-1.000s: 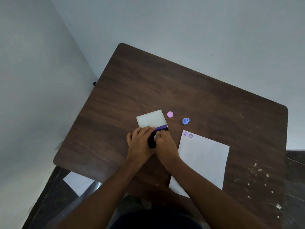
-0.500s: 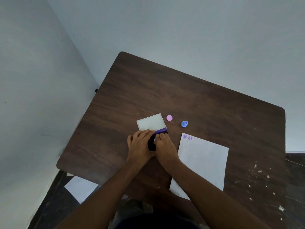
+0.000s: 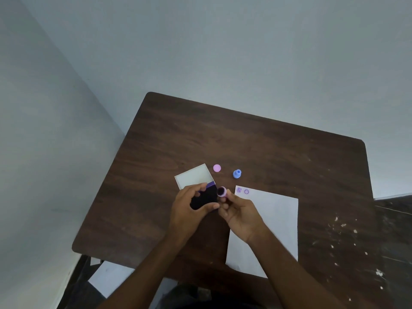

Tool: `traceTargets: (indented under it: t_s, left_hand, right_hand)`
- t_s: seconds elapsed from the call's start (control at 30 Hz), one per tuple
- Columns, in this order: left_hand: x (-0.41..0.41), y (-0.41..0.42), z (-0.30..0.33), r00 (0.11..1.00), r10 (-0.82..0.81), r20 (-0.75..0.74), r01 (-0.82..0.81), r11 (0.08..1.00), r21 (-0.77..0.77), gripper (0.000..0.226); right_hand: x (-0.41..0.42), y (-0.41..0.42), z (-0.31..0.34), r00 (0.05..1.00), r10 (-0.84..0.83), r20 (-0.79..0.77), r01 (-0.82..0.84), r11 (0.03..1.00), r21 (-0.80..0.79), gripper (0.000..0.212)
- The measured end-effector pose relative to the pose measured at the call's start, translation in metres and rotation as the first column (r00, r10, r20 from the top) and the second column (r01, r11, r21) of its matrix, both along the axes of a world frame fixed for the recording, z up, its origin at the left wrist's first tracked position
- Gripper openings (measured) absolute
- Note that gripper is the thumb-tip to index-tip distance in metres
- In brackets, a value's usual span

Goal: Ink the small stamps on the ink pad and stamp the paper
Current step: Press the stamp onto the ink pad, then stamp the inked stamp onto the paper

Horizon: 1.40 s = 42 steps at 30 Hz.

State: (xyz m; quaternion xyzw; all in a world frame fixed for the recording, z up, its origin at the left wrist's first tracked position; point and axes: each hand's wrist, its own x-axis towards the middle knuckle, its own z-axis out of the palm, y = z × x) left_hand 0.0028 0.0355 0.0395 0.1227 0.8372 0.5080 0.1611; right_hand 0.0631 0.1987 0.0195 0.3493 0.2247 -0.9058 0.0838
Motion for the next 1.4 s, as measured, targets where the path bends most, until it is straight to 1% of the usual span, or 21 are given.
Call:
traceTargets:
  t_s: [0.07,0.13,0.23,0.33,0.5,0.7,0.77,0.83,0.9,0.93,0.97,1.03,1.1,1.17,1.2,1.23,1.27,1.3,1.33,1.4]
  left_hand:
    - [0.007,0.011,0.014,0.999,-0.010,0.042,0.007,0.998,0.055,0.062]
    - [0.013,0.022,0.022,0.998,-0.034,0.058,0.029,0.997,0.076,0.063]
    - [0.017,0.033,0.027,0.997,-0.045,0.067,0.041,0.997,0.070,0.064]
    - [0.017,0.039,0.029,0.998,-0.032,0.061,0.030,0.999,0.038,0.061]
    - [0.016,0.042,0.031,0.999,-0.044,0.018,0.044,0.998,0.037,0.063]
    - [0.015,0.048,0.021,0.997,-0.070,0.029,0.070,0.997,-0.014,0.064]
    - [0.014,0.053,0.017,0.996,-0.078,0.042,0.079,0.996,-0.033,0.062]
    - [0.013,0.060,0.011,0.994,-0.083,0.070,0.086,0.995,-0.044,0.057]
    - [0.011,0.070,0.002,0.992,-0.082,0.093,0.092,0.991,-0.100,0.047]
    - [0.010,0.075,-0.004,0.992,-0.079,0.098,0.092,0.986,-0.142,0.042]
    - [0.009,0.080,-0.011,0.993,-0.077,0.092,0.093,0.978,-0.185,0.038]
    - [0.009,0.088,-0.025,0.995,-0.097,0.037,0.104,0.957,-0.272,0.031]
    - [0.006,0.097,-0.036,0.987,-0.151,-0.050,0.126,0.932,-0.339,0.030]
    - [0.000,0.103,-0.046,0.960,-0.225,-0.165,0.147,0.911,-0.384,0.029]
    - [-0.004,0.104,-0.050,0.944,-0.266,-0.195,0.168,0.896,-0.412,0.031]
    - [-0.007,0.106,-0.054,0.931,-0.309,-0.194,0.198,0.875,-0.442,0.033]
    - [-0.010,0.108,-0.059,0.921,-0.347,-0.177,0.231,0.853,-0.468,0.038]
    - [-0.012,0.112,-0.062,0.917,-0.373,-0.140,0.261,0.829,-0.495,0.044]
    - [-0.014,0.116,-0.065,0.915,-0.394,-0.092,0.293,0.802,-0.521,0.050]
    - [-0.016,0.124,-0.071,0.892,-0.452,0.016,0.365,0.699,-0.615,0.060]
  right_hand:
    - [0.006,0.000,0.003,0.995,-0.082,-0.053,0.072,0.983,-0.171,0.039]
    - [0.010,-0.002,0.006,0.989,-0.121,-0.085,0.099,0.968,-0.231,0.041]
    - [0.012,-0.003,0.011,0.983,-0.142,-0.117,0.113,0.968,-0.224,0.042]
    - [0.014,-0.004,0.013,0.978,-0.157,-0.134,0.116,0.956,-0.269,0.044]
    - [0.014,-0.001,0.013,0.973,-0.205,-0.102,0.167,0.941,-0.295,0.045]
    - [0.017,0.008,0.014,0.969,-0.233,-0.083,0.196,0.929,-0.314,0.042]
    - [0.017,0.016,0.013,0.974,-0.226,-0.025,0.213,0.946,-0.243,0.040]
    - [0.017,0.026,0.012,0.969,-0.234,0.085,0.242,0.965,-0.103,0.037]
    - [0.020,0.039,0.008,0.936,-0.270,0.227,0.249,0.961,0.116,0.027]
    - [0.022,0.045,0.005,0.906,-0.300,0.300,0.230,0.941,0.249,0.021]
    - [0.024,0.050,0.001,0.871,-0.331,0.363,0.186,0.905,0.382,0.017]
    - [0.028,0.059,-0.007,0.817,-0.379,0.434,0.046,0.794,0.606,0.018]
    - [0.031,0.064,-0.015,0.802,-0.414,0.432,-0.052,0.671,0.740,0.020]
    - [0.031,0.067,-0.021,0.811,-0.394,0.433,-0.193,0.517,0.834,0.022]
    - [0.030,0.068,-0.024,0.811,-0.370,0.453,-0.280,0.435,0.856,0.023]
    - [0.027,0.068,-0.027,0.809,-0.347,0.474,-0.352,0.360,0.864,0.023]
    - [0.024,0.068,-0.029,0.801,-0.323,0.503,-0.415,0.307,0.857,0.022]
    - [0.021,0.068,-0.032,0.792,-0.297,0.534,-0.465,0.274,0.842,0.021]
    - [0.018,0.067,-0.035,0.784,-0.270,0.559,-0.498,0.263,0.826,0.022]
    - [0.016,0.068,-0.042,0.803,-0.214,0.557,-0.503,0.258,0.825,0.025]
